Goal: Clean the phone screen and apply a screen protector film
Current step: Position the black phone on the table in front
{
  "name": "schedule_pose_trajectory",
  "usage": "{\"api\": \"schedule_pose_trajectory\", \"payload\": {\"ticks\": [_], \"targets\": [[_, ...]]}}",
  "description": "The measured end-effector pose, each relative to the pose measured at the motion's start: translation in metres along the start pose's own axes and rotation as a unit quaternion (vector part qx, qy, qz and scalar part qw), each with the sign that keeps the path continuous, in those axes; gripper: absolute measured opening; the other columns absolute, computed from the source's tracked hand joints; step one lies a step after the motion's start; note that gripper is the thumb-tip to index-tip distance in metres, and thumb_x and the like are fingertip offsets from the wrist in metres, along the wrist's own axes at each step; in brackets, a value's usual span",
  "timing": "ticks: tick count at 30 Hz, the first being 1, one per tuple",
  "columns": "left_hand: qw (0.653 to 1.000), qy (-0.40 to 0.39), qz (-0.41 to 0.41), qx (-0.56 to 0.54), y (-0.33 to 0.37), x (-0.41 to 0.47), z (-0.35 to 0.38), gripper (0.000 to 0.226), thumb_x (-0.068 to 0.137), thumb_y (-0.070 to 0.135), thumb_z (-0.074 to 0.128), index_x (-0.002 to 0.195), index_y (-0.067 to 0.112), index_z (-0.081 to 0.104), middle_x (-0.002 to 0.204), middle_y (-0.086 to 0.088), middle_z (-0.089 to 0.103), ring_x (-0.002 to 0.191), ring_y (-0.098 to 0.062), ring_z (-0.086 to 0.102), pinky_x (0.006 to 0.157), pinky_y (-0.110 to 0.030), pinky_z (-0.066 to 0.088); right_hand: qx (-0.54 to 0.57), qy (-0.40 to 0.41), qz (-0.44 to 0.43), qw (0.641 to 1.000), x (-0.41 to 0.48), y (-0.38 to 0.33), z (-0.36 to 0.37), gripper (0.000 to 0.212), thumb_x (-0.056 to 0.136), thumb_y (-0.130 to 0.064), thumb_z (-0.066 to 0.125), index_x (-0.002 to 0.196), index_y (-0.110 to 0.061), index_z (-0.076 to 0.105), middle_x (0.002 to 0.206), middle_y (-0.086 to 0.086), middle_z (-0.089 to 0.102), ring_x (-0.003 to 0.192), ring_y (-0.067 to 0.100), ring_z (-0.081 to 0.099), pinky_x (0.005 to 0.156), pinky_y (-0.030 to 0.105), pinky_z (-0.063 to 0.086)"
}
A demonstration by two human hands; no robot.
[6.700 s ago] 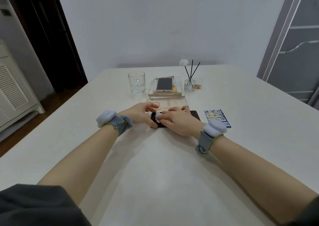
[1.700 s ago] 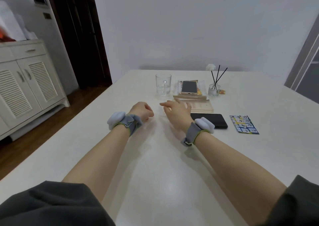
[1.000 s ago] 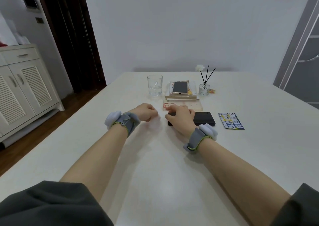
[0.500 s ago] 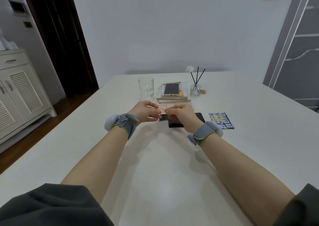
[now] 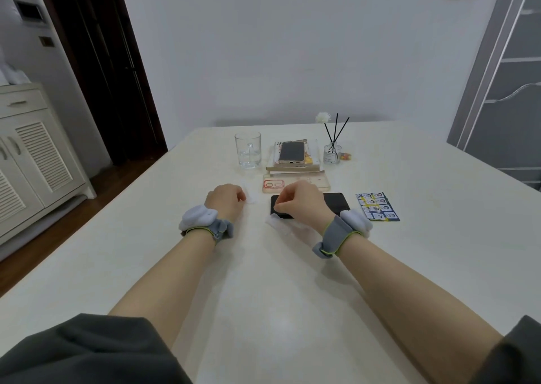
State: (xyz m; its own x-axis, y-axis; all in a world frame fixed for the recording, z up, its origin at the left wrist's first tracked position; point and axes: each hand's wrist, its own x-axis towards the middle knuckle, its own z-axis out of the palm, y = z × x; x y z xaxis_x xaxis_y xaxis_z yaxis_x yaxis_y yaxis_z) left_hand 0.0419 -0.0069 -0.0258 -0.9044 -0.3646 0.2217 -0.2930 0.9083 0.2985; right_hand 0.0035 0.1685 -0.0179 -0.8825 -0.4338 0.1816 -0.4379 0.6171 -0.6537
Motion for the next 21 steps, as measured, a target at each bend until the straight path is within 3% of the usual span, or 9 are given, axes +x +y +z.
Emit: {"api": "schedule_pose_trajectory", "payload": {"ticks": [2, 7, 10, 15, 21], "targets": [[0.999, 0.005, 0.026, 0.027, -0.001, -0.001, 0.000, 0.026, 0.091, 0.014, 0.046, 0.103, 0.017, 0.069, 0.114, -0.002, 0.067, 0.108, -0.025, 0.058, 0.094, -0.033, 0.043, -0.031, 0.001, 0.008, 0.999, -0.001, 0.000, 0.004, 0.005, 0.076, -0.020, 0.068, 0.075, -0.018, 0.072, 0.078, -0.004, 0.070, 0.089, 0.018, 0.062, 0.093, 0.038, 0.041], [0.990, 0.016, 0.075, 0.115, -0.001, -0.001, -0.004, 0.025, 0.091, 0.025, 0.047, 0.096, 0.012, 0.069, 0.107, -0.005, 0.066, 0.105, -0.026, 0.056, 0.094, -0.035, 0.040, -0.051, 0.007, 0.017, 0.999, -0.002, -0.002, 0.009, 0.009, 0.077, -0.022, 0.066, 0.079, -0.017, 0.073, 0.087, 0.001, 0.072, 0.087, 0.019, 0.057, 0.085, 0.035, 0.025], [0.988, 0.006, 0.085, 0.127, 0.003, -0.003, -0.005, 0.027, 0.091, 0.029, 0.048, 0.093, 0.009, 0.067, 0.105, -0.008, 0.064, 0.102, -0.027, 0.056, 0.093, -0.035, 0.040, -0.057, 0.002, 0.021, 0.998, -0.005, -0.004, 0.009, 0.011, 0.076, -0.020, 0.064, 0.083, -0.016, 0.072, 0.089, 0.001, 0.071, 0.089, 0.020, 0.058, 0.086, 0.034, 0.024], [0.994, 0.025, 0.101, 0.042, 0.009, -0.007, -0.002, 0.018, 0.091, 0.015, 0.046, 0.102, 0.005, 0.055, 0.108, -0.012, 0.060, 0.100, -0.029, 0.054, 0.084, -0.034, 0.041, -0.089, 0.006, 0.004, 0.996, -0.010, -0.007, 0.012, 0.016, 0.078, -0.016, 0.061, 0.090, -0.011, 0.070, 0.095, 0.006, 0.069, 0.096, 0.025, 0.058, 0.089, 0.038, 0.029], [0.992, -0.057, 0.079, 0.085, 0.008, -0.002, 0.001, 0.029, 0.097, 0.016, 0.038, 0.116, 0.005, 0.057, 0.122, -0.014, 0.055, 0.113, -0.030, 0.051, 0.092, -0.034, 0.041, -0.086, -0.017, 0.021, 0.996, -0.009, -0.011, 0.012, 0.018, 0.084, -0.010, 0.055, 0.092, -0.009, 0.071, 0.099, 0.010, 0.068, 0.100, 0.027, 0.056, 0.094, 0.040, 0.028]]}}
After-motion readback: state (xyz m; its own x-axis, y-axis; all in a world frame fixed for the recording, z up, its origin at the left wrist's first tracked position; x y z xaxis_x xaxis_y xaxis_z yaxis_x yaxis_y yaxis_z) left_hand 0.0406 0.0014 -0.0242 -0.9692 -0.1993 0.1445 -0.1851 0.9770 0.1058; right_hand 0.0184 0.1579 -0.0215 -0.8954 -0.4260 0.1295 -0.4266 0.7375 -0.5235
